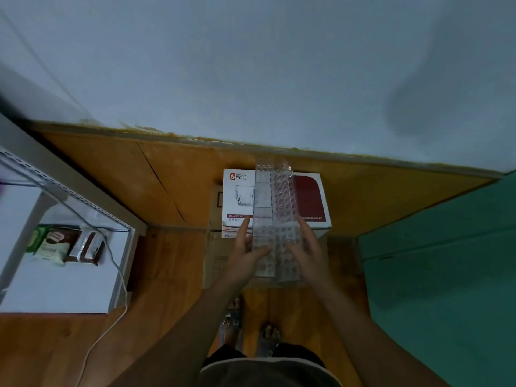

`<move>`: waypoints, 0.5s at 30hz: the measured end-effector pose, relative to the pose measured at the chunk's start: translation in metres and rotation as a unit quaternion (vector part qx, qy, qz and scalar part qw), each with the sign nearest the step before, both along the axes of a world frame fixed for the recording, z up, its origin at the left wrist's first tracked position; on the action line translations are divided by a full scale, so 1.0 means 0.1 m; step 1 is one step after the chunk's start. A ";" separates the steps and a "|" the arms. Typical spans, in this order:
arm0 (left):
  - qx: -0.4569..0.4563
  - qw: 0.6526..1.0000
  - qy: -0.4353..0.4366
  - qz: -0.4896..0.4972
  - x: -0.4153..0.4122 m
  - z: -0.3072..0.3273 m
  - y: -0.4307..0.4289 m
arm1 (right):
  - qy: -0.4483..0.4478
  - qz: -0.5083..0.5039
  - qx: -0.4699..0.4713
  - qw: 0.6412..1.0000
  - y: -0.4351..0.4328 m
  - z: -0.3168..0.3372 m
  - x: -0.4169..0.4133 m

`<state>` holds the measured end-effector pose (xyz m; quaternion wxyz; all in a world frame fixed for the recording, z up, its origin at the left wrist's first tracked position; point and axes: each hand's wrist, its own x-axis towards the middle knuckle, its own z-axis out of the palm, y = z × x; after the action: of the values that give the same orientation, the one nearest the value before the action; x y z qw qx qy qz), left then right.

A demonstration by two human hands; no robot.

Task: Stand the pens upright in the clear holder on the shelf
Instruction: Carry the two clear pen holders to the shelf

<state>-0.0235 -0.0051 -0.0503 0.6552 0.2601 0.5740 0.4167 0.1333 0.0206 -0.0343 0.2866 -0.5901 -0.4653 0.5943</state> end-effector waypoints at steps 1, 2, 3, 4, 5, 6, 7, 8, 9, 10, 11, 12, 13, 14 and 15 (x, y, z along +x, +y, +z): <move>0.000 1.000 -0.010 0.001 -0.01 0.01 -0.02 | 0.005 -0.004 0.000 1.000 -0.01 0.03 -0.02; 0.000 1.000 -0.025 0.003 -0.01 0.02 -0.05 | 0.009 0.000 0.004 1.000 -0.01 0.04 -0.04; 0.003 0.999 -0.042 0.007 -0.01 0.05 -0.08 | 0.013 0.008 0.003 1.000 -0.02 0.07 -0.06; 0.008 0.998 -0.055 0.014 -0.01 0.08 -0.12 | 0.020 0.024 -0.002 1.000 -0.04 0.08 -0.07; 0.016 0.998 -0.062 0.020 0.00 0.11 -0.16 | 0.028 0.031 -0.009 0.999 -0.05 0.11 -0.10; 0.026 0.997 -0.066 0.024 0.00 0.15 -0.21 | 0.039 0.035 -0.019 0.998 -0.07 0.14 -0.11; 0.035 0.997 -0.068 0.030 0.01 0.18 -0.25 | 0.051 0.036 -0.030 0.998 -0.08 0.18 -0.12; 0.044 0.996 -0.069 0.039 0.01 0.22 -0.31 | 0.059 0.042 -0.037 0.997 -0.10 0.20 -0.12; 0.053 0.995 -0.069 0.051 0.02 0.26 -0.37 | 0.067 0.048 -0.045 0.996 -0.12 0.25 -0.14; 0.063 0.994 -0.066 0.067 0.03 0.31 -0.44 | 0.074 0.063 -0.052 0.994 -0.14 0.28 -0.15; 0.073 0.992 -0.061 0.086 0.03 0.36 -0.52 | 0.083 0.080 -0.057 0.992 -0.17 0.31 -0.17; 0.084 0.989 -0.053 0.106 0.03 0.41 -0.60 | 0.086 0.098 -0.058 0.990 -0.20 0.33 -0.20; 0.096 0.987 -0.041 0.124 0.04 0.45 -0.70 | 0.086 0.117 -0.059 0.988 -0.24 0.37 -0.24; 0.104 0.984 -0.028 0.144 0.05 0.48 -0.80 | 0.084 0.142 -0.055 0.985 -0.27 0.39 -0.27; 0.105 0.980 -0.018 0.166 0.05 0.51 -0.90 | 0.084 0.172 -0.046 0.980 -0.33 0.42 -0.32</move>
<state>-0.0183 -0.0955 0.0009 0.5560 0.2208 0.5507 0.5821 0.1018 -0.0120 0.0080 0.1909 -0.4618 -0.5060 0.7031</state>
